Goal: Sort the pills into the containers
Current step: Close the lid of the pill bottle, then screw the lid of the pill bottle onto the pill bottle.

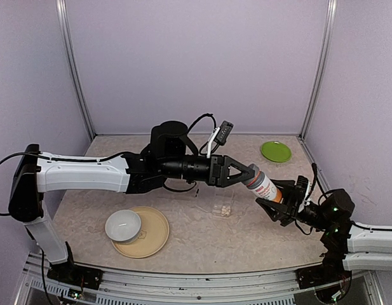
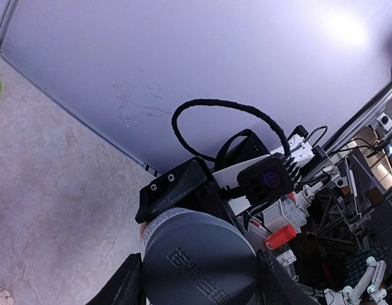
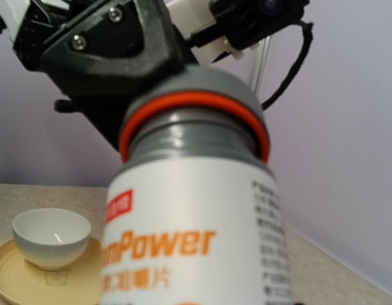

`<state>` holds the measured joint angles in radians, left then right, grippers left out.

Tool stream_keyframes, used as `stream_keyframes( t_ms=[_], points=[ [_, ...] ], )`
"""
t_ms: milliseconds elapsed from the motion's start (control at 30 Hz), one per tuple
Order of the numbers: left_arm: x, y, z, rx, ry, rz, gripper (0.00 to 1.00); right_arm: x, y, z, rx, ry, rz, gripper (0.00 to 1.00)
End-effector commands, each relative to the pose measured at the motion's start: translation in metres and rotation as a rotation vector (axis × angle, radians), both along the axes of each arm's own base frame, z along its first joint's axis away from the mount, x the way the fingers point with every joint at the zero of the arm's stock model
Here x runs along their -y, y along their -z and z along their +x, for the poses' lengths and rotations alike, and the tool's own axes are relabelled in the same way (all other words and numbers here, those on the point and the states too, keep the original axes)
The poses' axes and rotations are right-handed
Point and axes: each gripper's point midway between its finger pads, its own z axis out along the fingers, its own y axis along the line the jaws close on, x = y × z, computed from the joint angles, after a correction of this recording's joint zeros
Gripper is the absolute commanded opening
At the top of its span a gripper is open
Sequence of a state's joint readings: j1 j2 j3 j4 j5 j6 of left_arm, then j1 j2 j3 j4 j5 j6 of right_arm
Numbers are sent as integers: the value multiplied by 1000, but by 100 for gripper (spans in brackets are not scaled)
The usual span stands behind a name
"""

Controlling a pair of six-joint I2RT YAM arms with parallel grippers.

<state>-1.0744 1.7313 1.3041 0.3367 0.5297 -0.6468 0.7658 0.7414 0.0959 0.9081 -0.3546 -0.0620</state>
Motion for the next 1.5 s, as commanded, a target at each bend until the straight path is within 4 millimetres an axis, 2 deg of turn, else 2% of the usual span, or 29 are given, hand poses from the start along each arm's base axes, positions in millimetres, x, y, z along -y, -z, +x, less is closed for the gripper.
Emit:
stream_keyframes(
  t_ms=[0,233,433,600,800,900,1200,1333,1467],
  points=[
    [11,3,3,-51,-14,28,37,0,-14,11,3,53,16,6],
    [15,31,8,-160,-46,111,37,1,-16,18,7,102,-6,6],
    [16,54,7,-266,-56,223,36,-5,-11,31,1,174,-83,5],
    [12,65,8,-333,-89,271,37,-15,-10,40,27,242,-155,5],
    [14,64,2,-352,-73,243,37,-19,-14,51,37,332,-166,3],
    [18,60,-3,-301,-32,215,36,-21,-16,49,23,313,-145,3],
    [13,44,-16,-20,56,131,35,-19,-33,22,-67,154,15,2],
    [10,42,-21,83,104,127,35,-22,-32,14,-128,91,38,1],
    [3,41,-34,137,220,110,35,-20,-32,3,-172,32,68,1]
  ],
)
